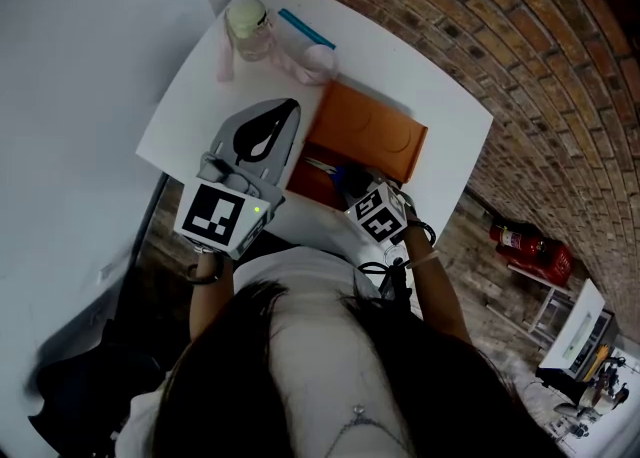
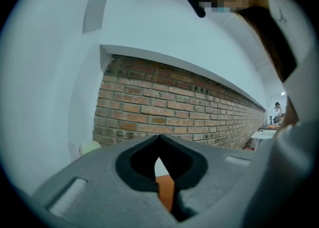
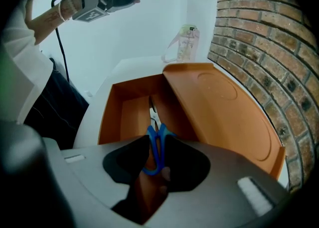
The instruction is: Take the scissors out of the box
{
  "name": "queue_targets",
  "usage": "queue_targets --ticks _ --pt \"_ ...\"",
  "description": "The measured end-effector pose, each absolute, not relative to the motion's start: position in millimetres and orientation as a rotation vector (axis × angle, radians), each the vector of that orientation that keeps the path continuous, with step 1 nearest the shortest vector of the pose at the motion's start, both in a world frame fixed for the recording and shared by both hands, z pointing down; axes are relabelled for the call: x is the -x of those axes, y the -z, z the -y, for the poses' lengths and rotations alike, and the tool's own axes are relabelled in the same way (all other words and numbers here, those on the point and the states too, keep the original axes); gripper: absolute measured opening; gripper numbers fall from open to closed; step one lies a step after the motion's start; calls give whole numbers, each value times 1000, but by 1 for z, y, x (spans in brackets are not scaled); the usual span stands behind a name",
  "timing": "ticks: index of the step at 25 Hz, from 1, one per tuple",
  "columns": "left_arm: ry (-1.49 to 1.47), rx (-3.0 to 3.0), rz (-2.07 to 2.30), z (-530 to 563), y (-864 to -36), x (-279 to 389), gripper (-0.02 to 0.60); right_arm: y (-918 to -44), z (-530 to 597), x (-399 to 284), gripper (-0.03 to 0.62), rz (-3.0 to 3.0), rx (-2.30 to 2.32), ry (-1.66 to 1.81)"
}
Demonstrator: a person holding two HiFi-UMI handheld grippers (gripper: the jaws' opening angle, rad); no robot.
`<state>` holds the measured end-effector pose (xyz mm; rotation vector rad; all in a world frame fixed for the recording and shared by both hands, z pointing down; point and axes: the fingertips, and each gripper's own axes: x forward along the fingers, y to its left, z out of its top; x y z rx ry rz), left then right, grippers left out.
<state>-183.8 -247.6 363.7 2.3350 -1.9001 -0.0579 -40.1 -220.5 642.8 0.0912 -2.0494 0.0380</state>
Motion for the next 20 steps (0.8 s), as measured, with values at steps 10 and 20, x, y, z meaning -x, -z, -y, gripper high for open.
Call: queue_targets --ticks 10,20 --pt "54 -2346 1892 249 -363 180 0 -649 219 41 115 2030 -81 -17" --pt "60 -2352 1884 252 -364 179 0 -654 218 40 118 2004 -70 -30"
